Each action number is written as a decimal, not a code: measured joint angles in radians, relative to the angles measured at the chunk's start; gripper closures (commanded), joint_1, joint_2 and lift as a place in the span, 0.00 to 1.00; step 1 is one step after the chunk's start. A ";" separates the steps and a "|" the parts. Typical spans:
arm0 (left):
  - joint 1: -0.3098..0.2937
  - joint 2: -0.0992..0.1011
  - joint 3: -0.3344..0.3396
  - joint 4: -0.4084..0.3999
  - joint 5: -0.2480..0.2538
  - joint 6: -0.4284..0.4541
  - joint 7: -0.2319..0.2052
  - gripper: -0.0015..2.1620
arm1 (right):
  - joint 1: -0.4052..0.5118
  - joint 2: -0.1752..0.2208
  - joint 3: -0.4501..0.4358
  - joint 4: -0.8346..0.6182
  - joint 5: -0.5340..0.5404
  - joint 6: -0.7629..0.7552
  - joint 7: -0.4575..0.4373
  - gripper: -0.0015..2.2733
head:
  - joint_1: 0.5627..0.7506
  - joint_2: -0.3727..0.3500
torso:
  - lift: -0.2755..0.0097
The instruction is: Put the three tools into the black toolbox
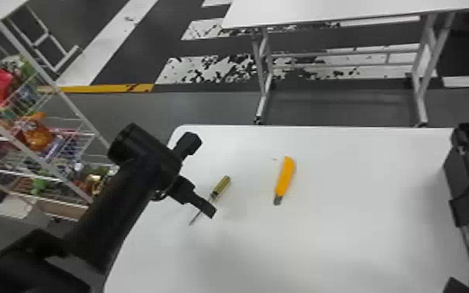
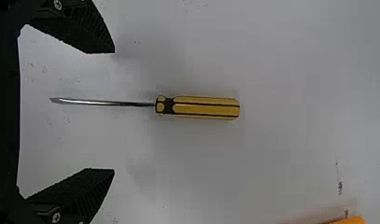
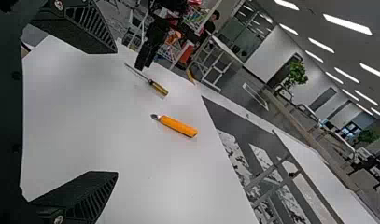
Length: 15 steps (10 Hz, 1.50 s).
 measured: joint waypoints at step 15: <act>-0.044 -0.051 -0.115 0.115 -0.063 -0.040 0.093 0.15 | -0.023 -0.014 -0.050 0.058 -0.055 -0.003 0.054 0.03 | 0.70 0.92 | 0.79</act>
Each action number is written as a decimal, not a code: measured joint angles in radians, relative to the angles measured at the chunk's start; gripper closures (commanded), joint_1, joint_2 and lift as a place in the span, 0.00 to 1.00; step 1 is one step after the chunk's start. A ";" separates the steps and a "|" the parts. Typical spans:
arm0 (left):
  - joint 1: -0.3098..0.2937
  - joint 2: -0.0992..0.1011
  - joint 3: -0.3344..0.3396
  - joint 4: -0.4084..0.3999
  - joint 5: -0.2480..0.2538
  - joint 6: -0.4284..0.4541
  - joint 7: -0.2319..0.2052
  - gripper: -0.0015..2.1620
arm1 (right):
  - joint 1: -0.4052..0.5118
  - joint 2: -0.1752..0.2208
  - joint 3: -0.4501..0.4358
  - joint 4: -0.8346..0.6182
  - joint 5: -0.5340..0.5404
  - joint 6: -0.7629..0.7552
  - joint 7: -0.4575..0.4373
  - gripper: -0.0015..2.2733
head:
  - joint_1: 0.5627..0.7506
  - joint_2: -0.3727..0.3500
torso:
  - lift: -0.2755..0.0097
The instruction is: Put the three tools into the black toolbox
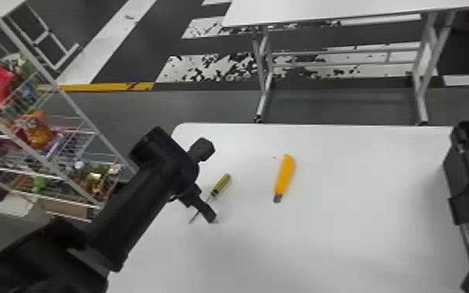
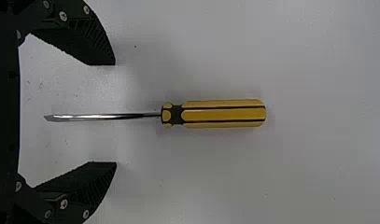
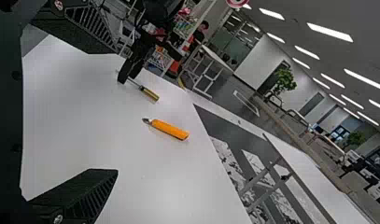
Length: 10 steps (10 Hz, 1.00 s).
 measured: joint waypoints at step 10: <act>0.008 -0.002 0.029 -0.047 0.009 -0.002 0.014 0.62 | -0.035 -0.010 -0.003 0.054 -0.001 -0.016 -0.001 0.03 | 0.70 0.86 | 0.79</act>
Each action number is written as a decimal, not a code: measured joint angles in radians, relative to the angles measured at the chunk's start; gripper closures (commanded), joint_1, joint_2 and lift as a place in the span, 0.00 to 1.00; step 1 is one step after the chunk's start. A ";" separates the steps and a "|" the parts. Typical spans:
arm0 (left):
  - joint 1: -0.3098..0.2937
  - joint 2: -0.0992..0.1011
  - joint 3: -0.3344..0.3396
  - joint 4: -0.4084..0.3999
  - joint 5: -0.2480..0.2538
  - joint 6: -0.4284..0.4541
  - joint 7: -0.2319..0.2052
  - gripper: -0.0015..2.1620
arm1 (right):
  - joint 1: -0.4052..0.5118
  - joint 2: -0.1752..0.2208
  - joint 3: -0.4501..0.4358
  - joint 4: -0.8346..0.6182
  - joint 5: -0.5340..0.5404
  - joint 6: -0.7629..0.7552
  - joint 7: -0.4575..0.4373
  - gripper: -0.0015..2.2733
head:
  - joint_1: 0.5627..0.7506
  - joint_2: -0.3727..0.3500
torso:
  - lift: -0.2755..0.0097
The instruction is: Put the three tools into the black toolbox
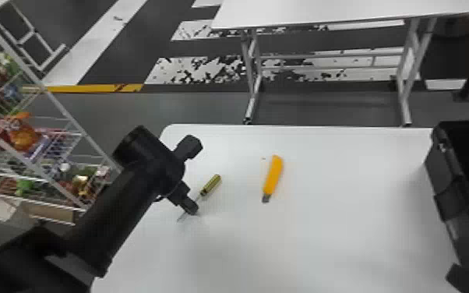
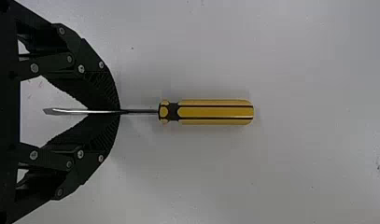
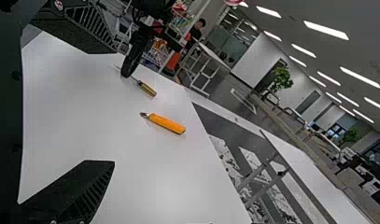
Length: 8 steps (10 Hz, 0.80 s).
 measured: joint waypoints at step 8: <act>0.045 0.020 0.083 -0.154 0.001 0.093 0.033 0.83 | -0.055 0.001 0.029 0.059 0.028 -0.021 -0.014 0.03 | 0.70 0.86 | 0.79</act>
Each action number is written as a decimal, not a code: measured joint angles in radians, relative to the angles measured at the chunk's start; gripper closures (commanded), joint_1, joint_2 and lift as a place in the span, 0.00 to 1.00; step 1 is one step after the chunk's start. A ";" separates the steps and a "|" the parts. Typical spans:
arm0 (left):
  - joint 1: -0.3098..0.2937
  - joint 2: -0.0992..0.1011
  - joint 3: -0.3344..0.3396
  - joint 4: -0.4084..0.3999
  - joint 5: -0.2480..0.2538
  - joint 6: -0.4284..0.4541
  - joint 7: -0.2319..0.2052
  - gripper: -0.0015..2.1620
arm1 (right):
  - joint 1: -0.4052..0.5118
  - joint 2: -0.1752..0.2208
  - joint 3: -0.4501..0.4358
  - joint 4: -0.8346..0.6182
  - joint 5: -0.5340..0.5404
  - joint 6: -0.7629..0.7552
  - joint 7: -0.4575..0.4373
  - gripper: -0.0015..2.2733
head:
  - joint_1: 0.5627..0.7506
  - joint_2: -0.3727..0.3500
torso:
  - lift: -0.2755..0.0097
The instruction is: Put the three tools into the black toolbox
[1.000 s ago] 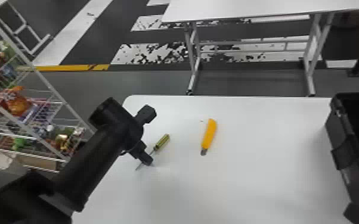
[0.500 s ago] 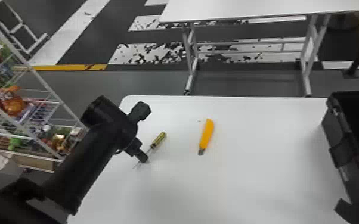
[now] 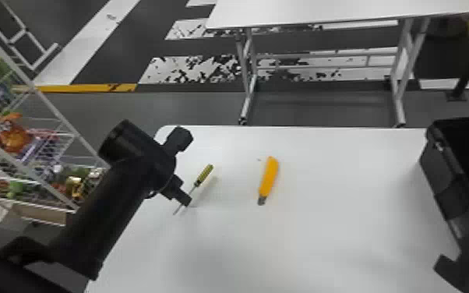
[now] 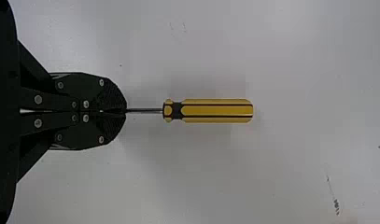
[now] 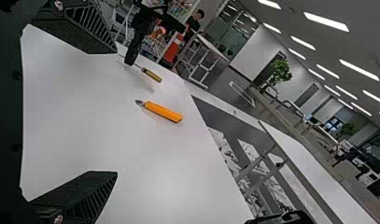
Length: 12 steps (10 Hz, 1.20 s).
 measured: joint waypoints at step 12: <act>0.120 0.003 0.198 -0.468 0.012 0.288 -0.032 0.83 | 0.002 -0.001 -0.010 -0.258 -0.068 0.231 -0.107 0.03 | 0.70 0.89 | 0.79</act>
